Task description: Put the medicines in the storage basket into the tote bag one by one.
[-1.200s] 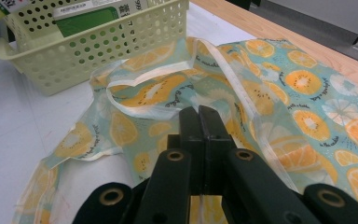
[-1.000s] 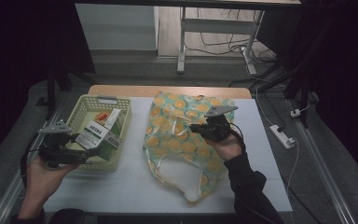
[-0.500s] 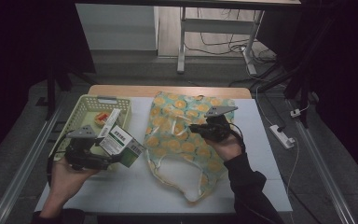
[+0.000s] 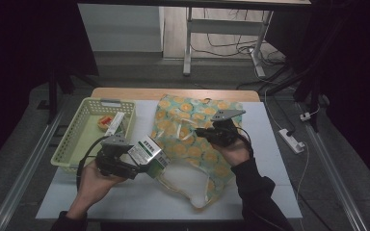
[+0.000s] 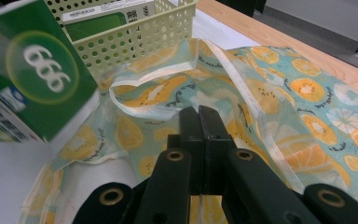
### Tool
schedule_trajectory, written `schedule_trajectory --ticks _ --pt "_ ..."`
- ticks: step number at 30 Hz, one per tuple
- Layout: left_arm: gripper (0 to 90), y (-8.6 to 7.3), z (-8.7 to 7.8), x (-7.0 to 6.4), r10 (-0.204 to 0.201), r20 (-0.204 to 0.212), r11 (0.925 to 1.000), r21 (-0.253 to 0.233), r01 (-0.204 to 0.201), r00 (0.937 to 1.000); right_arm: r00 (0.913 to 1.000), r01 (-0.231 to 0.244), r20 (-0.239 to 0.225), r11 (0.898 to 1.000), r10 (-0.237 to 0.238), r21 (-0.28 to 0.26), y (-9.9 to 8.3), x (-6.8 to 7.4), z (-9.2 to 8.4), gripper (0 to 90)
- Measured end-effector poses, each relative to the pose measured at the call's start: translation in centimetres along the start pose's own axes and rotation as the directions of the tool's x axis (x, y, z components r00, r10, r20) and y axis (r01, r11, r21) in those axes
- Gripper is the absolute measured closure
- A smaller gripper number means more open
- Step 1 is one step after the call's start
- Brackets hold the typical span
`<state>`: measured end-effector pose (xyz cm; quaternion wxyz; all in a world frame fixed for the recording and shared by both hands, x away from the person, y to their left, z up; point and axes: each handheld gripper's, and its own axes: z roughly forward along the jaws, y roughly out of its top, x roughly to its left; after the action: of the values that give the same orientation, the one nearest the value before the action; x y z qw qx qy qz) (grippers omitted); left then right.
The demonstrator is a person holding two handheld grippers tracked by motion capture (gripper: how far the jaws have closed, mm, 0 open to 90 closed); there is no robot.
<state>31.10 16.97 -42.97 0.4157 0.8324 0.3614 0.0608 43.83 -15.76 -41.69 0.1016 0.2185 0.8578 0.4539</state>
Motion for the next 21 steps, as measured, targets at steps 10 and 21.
schedule_trajectory --ticks 10,21 --pt "15.7 1.1 2.9 -0.6 0.028 0.039 0.9992 0.028 -0.029 0.9989 1.0 0.006 -0.001 1.0 -0.006 -0.005 0.0 0.0 0.0 89.8" --pt "15.7 2.0 5.8 -1.0 0.039 0.087 0.9966 0.069 -0.045 0.9954 1.0 0.003 0.002 1.0 -0.003 -0.008 0.0 0.0 0.0 89.8"
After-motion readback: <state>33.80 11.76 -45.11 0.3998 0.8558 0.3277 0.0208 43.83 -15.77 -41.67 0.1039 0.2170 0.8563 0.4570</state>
